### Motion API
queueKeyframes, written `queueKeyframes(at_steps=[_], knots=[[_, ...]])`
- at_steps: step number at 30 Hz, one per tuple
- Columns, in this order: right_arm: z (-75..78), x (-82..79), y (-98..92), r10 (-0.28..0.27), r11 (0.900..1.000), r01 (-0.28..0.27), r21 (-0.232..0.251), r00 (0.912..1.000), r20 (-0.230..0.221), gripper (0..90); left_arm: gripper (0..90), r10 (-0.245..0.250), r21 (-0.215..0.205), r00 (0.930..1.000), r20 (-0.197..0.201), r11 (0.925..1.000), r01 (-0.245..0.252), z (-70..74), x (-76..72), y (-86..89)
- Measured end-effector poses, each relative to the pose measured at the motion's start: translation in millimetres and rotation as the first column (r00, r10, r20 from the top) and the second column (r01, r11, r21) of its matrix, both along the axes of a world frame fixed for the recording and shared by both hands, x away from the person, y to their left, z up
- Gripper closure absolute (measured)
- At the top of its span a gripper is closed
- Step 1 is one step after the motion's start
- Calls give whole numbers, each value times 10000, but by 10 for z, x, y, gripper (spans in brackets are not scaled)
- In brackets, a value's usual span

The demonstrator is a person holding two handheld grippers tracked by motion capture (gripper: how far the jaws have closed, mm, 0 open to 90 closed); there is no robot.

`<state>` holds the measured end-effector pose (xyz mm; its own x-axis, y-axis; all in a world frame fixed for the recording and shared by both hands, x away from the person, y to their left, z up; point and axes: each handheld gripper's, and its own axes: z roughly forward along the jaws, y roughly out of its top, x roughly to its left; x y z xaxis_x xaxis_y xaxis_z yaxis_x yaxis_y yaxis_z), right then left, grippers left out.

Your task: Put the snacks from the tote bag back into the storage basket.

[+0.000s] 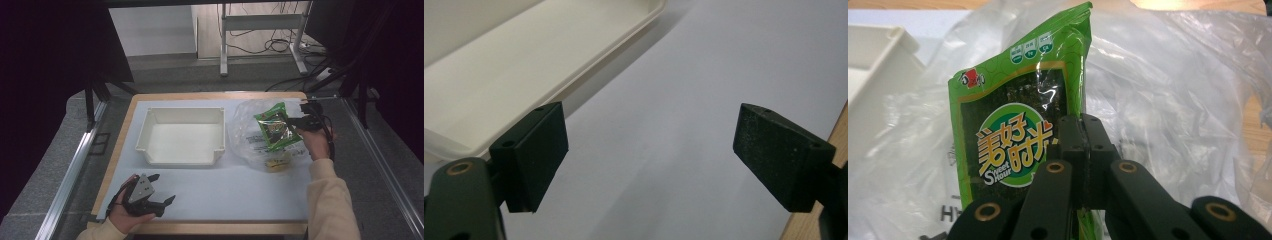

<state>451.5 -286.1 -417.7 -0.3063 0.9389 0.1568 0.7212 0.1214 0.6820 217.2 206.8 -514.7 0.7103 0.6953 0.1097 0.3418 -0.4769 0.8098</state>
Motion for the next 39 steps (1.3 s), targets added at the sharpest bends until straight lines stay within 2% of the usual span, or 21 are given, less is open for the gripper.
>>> queueKeyframes(at_steps=[4,5,11,25,28,29,39], knots=[[28,-16,2,16,9999,-17,117,10000,63,900,144,-35,90,10000,-9,10000,35,6,-2,8],[49,-30,6,67,9998,-70,201,9999,116,900,144,16,-56,10000,0,10000,-16,2,-5,0],[113,-75,31,235,9983,-250,530,9993,294,899,144,-3,-24,10000,-4,10000,3,2,-4,0],[184,-116,139,602,9955,-642,694,9965,583,900,144,-20,-26,10000,-1,10000,20,3,-2,1],[197,-120,163,664,9951,-704,689,9960,590,900,144,-68,102,10000,-5,9999,68,6,1,8],[202,-122,175,705,9945,-749,731,9957,607,900,144,-24,-20,10000,0,10000,24,1,0,-1],[219,-102,354,1000,9905,-1062,877,9924,717,900,144,-15,-8,10000,-27,10000,15,-6,5,-1]])
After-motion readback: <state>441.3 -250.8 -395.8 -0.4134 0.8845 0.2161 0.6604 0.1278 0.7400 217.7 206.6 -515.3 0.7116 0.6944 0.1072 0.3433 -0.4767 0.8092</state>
